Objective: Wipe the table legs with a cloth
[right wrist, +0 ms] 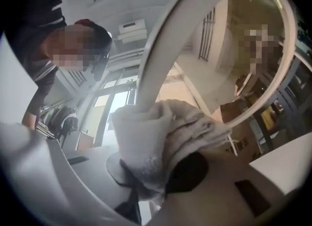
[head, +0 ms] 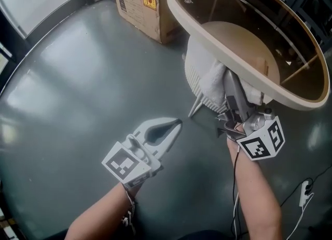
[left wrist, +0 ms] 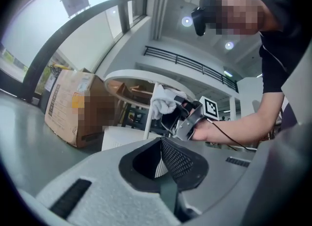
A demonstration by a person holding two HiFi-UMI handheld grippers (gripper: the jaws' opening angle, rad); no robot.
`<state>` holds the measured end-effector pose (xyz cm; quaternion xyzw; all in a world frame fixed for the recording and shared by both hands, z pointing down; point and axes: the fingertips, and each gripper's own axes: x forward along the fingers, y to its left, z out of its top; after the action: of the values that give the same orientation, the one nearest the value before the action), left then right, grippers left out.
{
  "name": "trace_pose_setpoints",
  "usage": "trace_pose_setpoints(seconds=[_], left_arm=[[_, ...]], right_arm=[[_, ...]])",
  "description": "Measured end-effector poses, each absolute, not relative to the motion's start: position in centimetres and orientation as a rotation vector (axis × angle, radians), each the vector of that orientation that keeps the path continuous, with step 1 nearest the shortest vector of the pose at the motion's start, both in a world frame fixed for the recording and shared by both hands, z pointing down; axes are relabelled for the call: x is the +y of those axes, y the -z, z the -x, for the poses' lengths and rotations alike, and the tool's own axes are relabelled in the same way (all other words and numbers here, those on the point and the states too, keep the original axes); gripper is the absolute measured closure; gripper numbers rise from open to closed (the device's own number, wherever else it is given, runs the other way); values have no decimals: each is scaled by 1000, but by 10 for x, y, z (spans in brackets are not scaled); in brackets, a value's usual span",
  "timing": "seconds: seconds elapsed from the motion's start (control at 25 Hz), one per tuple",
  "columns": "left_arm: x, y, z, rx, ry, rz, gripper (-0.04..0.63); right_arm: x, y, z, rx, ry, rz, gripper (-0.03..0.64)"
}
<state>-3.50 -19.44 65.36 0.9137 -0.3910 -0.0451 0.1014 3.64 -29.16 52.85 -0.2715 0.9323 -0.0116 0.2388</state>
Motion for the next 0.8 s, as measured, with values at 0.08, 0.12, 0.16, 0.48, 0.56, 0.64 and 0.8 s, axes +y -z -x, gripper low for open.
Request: trace_pose_setpoints(seconds=[0.08, 0.12, 0.16, 0.48, 0.56, 0.64, 0.8], left_arm=[[-189, -664, 41, -1165, 116, -2673, 591], [-188, -668, 44, -1171, 109, -2662, 591], [-187, -671, 46, -1176, 104, -2655, 591], [-189, -686, 44, -1164, 88, -2667, 591], [-190, -692, 40, -1151, 77, -2668, 591], [-191, -698, 34, -1131, 69, -2668, 591], [-189, -710, 23, -1087, 53, -2672, 591]], right_arm=[[-295, -526, -35, 2570, 40, 705, 540], [-298, -525, -35, 2577, 44, 697, 540], [-301, -524, -35, 2578, 57, 692, 540], [-308, -570, -34, 2552, 260, 717, 546], [-307, -595, -33, 2573, 314, 748, 546], [-308, -622, -35, 2592, 376, 774, 546], [-312, -681, -36, 2627, 512, 815, 547]])
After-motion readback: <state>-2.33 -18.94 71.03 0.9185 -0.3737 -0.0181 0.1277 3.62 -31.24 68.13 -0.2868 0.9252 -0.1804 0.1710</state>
